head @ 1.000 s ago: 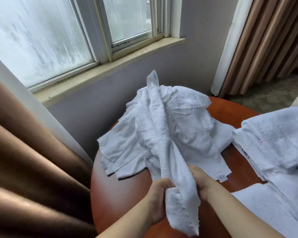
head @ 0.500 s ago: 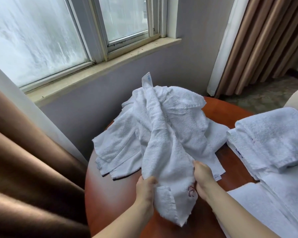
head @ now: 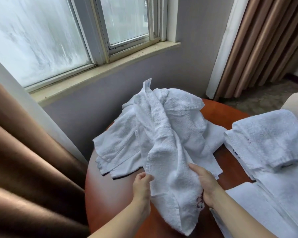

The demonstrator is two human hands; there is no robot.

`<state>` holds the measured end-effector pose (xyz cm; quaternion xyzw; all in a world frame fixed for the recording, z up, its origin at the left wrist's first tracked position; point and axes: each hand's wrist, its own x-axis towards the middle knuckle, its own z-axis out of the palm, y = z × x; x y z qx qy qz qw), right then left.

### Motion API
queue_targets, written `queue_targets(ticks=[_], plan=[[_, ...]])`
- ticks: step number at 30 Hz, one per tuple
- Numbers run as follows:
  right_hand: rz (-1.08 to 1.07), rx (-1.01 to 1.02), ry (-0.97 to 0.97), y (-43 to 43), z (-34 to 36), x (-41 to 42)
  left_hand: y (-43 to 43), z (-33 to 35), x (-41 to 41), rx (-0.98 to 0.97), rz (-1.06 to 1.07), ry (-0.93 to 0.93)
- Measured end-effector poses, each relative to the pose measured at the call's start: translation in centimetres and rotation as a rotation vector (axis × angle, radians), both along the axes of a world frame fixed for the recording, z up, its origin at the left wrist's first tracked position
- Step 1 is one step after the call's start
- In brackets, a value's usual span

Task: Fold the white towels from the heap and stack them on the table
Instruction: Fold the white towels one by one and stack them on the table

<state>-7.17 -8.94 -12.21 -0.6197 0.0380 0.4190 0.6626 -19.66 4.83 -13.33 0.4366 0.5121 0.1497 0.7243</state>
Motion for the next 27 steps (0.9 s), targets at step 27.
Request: queue_targets(ticks=[27], plan=[[0.049, 0.227, 0.109, -1.1, 2.3, -1.9, 0.1, 2.1, 0.4, -0.134, -0.124, -0.097]])
